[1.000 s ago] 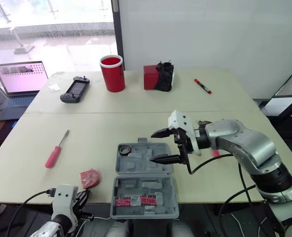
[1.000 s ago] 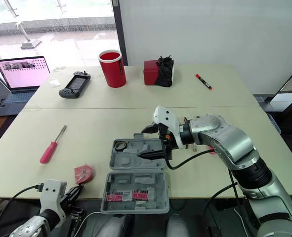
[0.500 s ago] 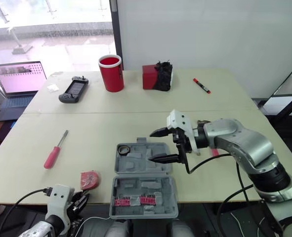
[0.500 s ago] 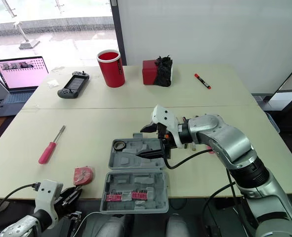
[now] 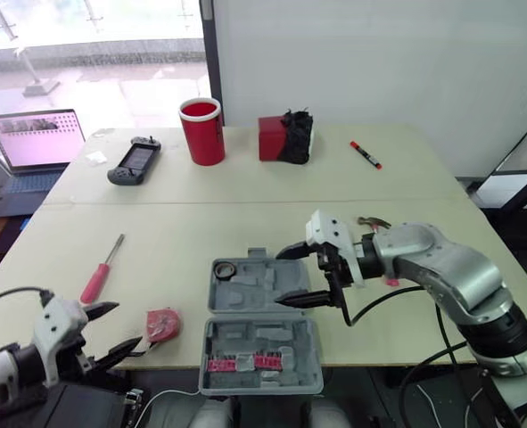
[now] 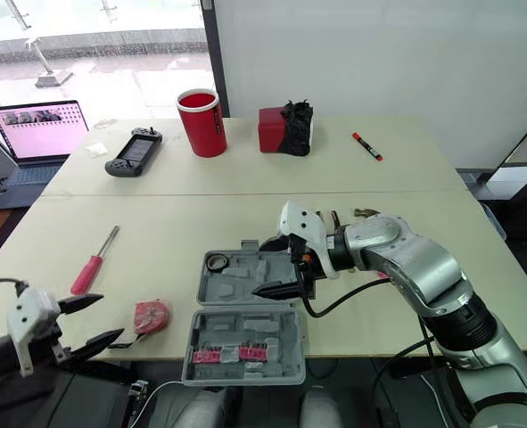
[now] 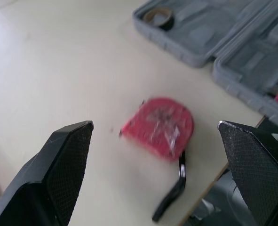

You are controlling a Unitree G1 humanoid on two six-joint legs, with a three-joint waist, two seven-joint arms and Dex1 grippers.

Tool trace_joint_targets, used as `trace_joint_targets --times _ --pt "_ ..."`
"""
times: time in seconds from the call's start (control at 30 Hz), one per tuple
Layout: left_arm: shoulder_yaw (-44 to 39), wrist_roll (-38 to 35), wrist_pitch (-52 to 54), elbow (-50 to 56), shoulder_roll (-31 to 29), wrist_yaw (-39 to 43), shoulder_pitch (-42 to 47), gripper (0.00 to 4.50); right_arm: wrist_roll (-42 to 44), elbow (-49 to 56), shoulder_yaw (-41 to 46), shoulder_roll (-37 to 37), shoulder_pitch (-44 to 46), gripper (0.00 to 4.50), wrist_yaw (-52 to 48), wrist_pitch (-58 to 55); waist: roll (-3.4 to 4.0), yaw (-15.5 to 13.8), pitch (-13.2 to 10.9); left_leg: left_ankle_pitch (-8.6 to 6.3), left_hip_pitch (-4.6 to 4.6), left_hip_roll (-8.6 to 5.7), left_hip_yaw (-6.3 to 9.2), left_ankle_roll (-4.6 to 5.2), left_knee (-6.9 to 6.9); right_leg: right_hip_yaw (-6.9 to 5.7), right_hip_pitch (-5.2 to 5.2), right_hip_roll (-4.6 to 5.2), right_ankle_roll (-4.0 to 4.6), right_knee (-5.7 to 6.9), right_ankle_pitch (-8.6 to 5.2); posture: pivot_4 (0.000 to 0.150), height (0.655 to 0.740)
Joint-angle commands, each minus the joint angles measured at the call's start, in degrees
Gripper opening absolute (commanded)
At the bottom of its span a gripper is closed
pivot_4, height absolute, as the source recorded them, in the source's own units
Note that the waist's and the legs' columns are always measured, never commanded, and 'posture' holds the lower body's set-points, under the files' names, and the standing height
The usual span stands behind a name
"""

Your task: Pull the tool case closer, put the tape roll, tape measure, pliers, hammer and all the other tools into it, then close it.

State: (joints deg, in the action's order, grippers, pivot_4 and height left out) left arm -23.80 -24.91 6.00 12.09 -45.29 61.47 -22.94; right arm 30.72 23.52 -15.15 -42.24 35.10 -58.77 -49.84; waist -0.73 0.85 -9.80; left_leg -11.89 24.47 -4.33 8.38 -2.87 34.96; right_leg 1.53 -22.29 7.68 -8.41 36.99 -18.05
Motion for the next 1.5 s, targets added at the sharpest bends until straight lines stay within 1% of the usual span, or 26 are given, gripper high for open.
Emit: trace_joint_targets --times 0.03,0.1,0.2,0.3,0.37,0.47,0.57,0.73,0.87,0.9,1.0,1.03,1.07,1.2,1.3,1.37,1.47,1.5 --pt "3.95 1.84 -4.65 -4.97 -1.33 4.99 3.97 4.46 0.84 2.41 1.91 0.33 -0.13 4.5 1.13 -0.18 0.0 0.12 0.0 0.0 0.0 0.02 -0.07 0.01 -0.04 0.06 0.02 0.0 -0.12 0.03 0.06 0.15 0.74" --pt "7.28 3.97 -7.08 -9.21 -2.26 7.15 8.39 4.46 0.66 2.68 2.02 0.47 -0.37 4.5 1.77 -0.16 0.02 -0.06 -0.01 0.01 -0.01 0.07 -0.06 0.01 -0.08 0.04 -0.02 -0.07 -0.19 0.16 0.1 0.15 0.74" --pt "12.91 9.38 -11.58 -16.89 -3.42 9.05 14.07 4.46 0.26 2.61 2.11 0.43 -0.78 4.5 2.38 0.22 0.02 -0.08 -0.01 0.02 -0.05 0.14 0.0 -0.01 -0.07 -0.02 -0.05 -0.29 -0.11 0.21 0.17 0.15 0.74" --pt "16.23 11.11 -14.53 -23.48 -2.89 10.47 19.75 4.46 -0.36 2.23 2.06 0.39 -0.72 4.5 2.89 0.63 0.0 0.11 -0.02 0.02 -0.06 0.14 -0.02 -0.01 -0.07 -0.01 -0.05 -0.3 -0.12 0.21 0.19 0.15 0.74" --pt "18.75 13.91 -17.84 -27.92 -2.99 10.77 22.62 4.46 -0.79 2.05 1.99 0.33 -0.79 4.5 3.19 1.07 0.01 0.13 -0.02 0.02 -0.06 0.14 -0.02 -0.01 -0.07 0.0 -0.05 -0.31 -0.13 0.21 0.19 0.15 0.74" --pt "22.17 15.85 -21.39 -34.0 -2.89 13.26 26.94 4.46 -1.58 1.81 1.87 -0.08 -0.62 4.5 3.46 1.42 0.01 0.15 -0.02 0.03 -0.06 0.14 -0.02 -0.01 -0.08 0.0 -0.04 -0.32 -0.14 0.27 0.2 0.15 0.74" --pt "24.29 17.18 -23.98 -38.46 -3.19 14.53 29.96 4.46 -1.77 1.65 2.17 -0.16 -0.39 4.5 3.61 1.42 0.0 0.18 -0.02 0.03 -0.06 0.13 -0.02 -0.01 -0.05 0.0 -0.05 -0.34 -0.14 0.33 0.2 0.15 0.74" --pt "25.69 19.75 -27.67 -46.53 -3.37 13.37 34.19 4.46 -1.65 1.99 2.24 -0.25 -0.47 4.5 3.96 1.01 0.0 0.24 -0.02 0.03 -0.06 0.14 -0.01 0.0 -0.05 0.0 -0.03 -0.37 -0.14 0.37 0.2 0.15 0.74" --pt "25.99 20.11 -29.48 -49.61 -2.67 13.32 35.86 4.46 -1.65 1.93 2.15 -0.18 -0.12 4.5 3.97 0.85 0.01 0.3 -0.01 0.04 -0.06 0.13 -0.01 0.01 0.0 0.0 -0.02 -0.37 -0.14 0.48 0.2 0.15 0.74" --pt "26.04 19.86 -29.68 -49.98 -2.26 13.39 36.08 4.46 -1.65 1.87 2.08 -0.12 0.08 4.5 3.96 0.78 0.01 0.3 -0.01 0.04 -0.07 0.14 -0.02 0.01 0.01 0.0 -0.02 -0.37 -0.14 0.51 0.2 0.15 0.74" --pt "26.31 19.01 -29.91 -49.6 -1.06 13.93 35.88 3.7 -1.67 1.7 1.98 -0.04 0.58 4.5 3.85 0.7 0.03 0.25 0.0 0.04 -0.07 0.14 -0.01 0.01 0.04 0.0 -0.02 -0.38 -0.14 0.55 0.2 0.15 0.74" --pt "26.53 19.2 -30.29 -49.42 -0.8 13.94 35.66 3.22 -1.7 1.57 1.97 -0.06 0.67 4.5 3.76 0.76 0.03 0.24 0.0 0.04 -0.07 0.14 -0.01 0.01 0.05 0.0 -0.02 -0.38 -0.14 0.55 0.2 0.15 0.74" --pt "26.55 18.85 -29.87 -48.24 -0.5 14.05 35.09 3.08 -1.4 1.61 2.0 -0.02 0.66 4.5 3.66 0.48 0.03 0.24 0.0 0.04 -0.07 0.14 -0.01 0.01 0.05 0.0 -0.01 -0.38 -0.14 0.56 0.2 0.15 0.74" --pt "25.21 16.85 -26.91 -42.68 -0.3 13.21 34.73 3.08 0.56 2.32 2.67 0.31 0.04 4.5 3.94 -1.76 0.01 0.13 -0.01 0.04 -0.07 0.12 -0.02 0.01 0.06 0.0 0.01 -0.35 -0.15 0.55 0.2 0.15 0.74" --pt "23.49 14.46 -22.97 -36.88 -0.53 12.31 35.83 3.08 -0.17 3.26 2.27 0.29 -0.4 4.5 5.47 -2.12 0.0 0.15 -0.01 0.04 -0.06 0.13 0.0 0.01 0.07 0.0 0.01 -0.36 -0.15 0.56 0.2 0.15 0.74" --pt "22.78 12.96 -19.74 -32.4 -0.75 11.87 36.86 3.08 -1.09 4.66 2.91 1.43 -1.66 4.5 8.59 -1.7 0.0 0.17 -0.01 0.04 -0.06 0.14 0.01 0.01 0.06 0.0 0.0 -0.37 -0.15 0.57 0.2 0.15 0.74" --pt "22.65 11.47 -15.55 -26.16 -0.64 10.92 38.56 3.08 1.4 5.25 3.55 1.72 -1.77 4.5 11.32 -8.97 0.0 0.29 -0.01 0.04 -0.06 0.14 0.02 0.0 0.07 0.0 -0.02 -0.37 -0.15 0.61 0.2 0.15 0.74" --pt "23.11 11.93 -14.22 -24.17 -0.42 9.91 39.55 3.08 3.09 4.57 4.45 3.26 -0.97 4.5 12.68 -12.23 0.0 0.42 -0.01 0.05 -0.06 0.14 0.0 0.0 0.08 0.01 -0.01 -0.37 -0.15 0.61 0.2 0.15 0.74"
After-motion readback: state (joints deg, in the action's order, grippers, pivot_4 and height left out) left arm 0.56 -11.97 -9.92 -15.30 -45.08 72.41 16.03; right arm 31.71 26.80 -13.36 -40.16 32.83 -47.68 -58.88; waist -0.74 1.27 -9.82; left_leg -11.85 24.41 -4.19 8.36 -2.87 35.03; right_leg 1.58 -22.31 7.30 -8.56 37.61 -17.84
